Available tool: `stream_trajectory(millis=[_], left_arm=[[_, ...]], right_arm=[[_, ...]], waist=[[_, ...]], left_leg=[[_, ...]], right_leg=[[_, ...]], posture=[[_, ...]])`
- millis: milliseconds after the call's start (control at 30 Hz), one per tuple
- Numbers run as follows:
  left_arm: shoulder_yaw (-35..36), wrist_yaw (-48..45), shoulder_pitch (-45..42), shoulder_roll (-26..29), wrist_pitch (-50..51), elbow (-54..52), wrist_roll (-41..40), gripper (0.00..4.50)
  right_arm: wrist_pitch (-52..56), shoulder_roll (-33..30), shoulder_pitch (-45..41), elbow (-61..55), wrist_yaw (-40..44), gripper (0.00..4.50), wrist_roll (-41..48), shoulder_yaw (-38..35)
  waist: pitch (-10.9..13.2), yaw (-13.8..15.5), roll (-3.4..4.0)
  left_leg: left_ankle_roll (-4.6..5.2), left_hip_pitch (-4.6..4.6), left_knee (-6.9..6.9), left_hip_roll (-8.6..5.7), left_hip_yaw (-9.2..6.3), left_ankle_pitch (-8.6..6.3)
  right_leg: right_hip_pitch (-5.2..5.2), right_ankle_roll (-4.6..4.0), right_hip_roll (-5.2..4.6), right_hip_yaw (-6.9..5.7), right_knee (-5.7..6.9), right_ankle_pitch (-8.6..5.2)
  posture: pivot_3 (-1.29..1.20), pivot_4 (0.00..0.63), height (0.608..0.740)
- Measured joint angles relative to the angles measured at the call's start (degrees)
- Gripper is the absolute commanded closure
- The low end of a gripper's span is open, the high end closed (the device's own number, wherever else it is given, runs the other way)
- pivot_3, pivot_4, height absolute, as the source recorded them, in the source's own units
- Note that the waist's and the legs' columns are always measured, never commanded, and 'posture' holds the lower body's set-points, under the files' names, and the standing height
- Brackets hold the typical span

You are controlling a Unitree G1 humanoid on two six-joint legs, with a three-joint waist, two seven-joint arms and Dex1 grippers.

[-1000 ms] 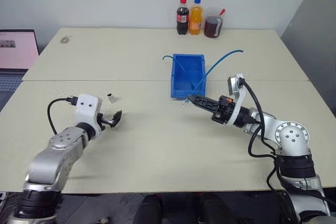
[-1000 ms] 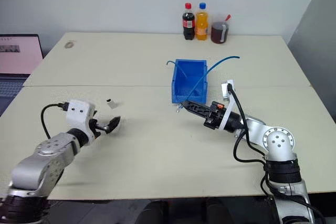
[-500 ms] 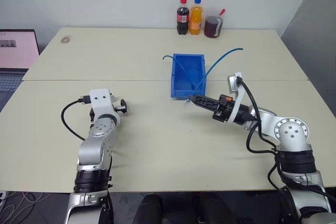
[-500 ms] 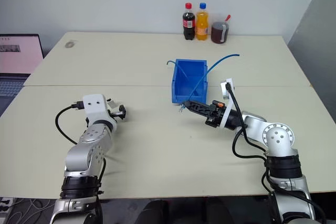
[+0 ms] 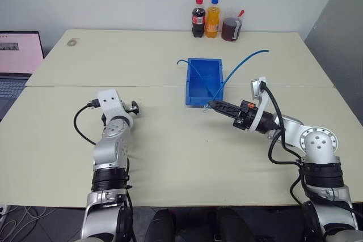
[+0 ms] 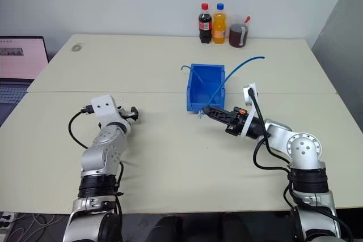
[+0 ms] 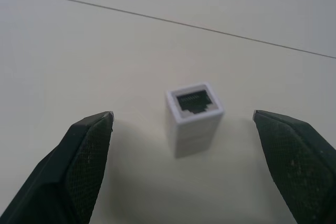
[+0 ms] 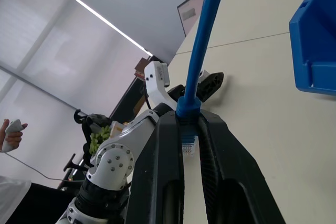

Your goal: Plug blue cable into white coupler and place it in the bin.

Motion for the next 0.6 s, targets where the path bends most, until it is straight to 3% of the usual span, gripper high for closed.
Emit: stream_trajectory(millis=[67, 167, 600], left_arm=[[0.0, 0.2, 0.0, -0.3, 0.3, 0.0, 0.1, 0.03], [0.3, 0.6, -0.1, -0.3, 0.4, 0.0, 0.5, 0.49], [0.1, -0.2, -1.3, 1.0, 0.5, 0.4, 3.0, 3.42]], right_arm=[[0.1, 0.0, 0.1, -0.4, 0.0, 4.36, 0.0, -0.5], [0.2, 0.0, 0.3, -1.0, -0.1, 4.36, 0.0, -1.0], [0.3, 0.0, 1.7, -1.8, -0.6, 4.36, -0.5, -1.2]], waist=[[0.0, -0.1, 0.0], [0.0, -0.1, 0.0], [0.0, -0.1, 0.0]], left_leg=[[0.0, -0.01, 0.05, 0.0, 0.0, 0.0], [0.0, -0.02, 0.16, 0.0, 0.01, 0.0], [0.0, -0.04, 0.26, 0.0, 0.04, 0.0]], right_leg=[[0.0, 0.02, 0.01, 0.0, 0.0, 0.04], [0.0, 0.03, 0.03, -0.03, 0.01, 0.12], [0.01, 0.11, 0.05, 0.0, 0.0, 0.21]], posture=[[0.0, 0.15, 0.74], [0.0, 0.15, 0.74], [0.0, 0.15, 0.74]])
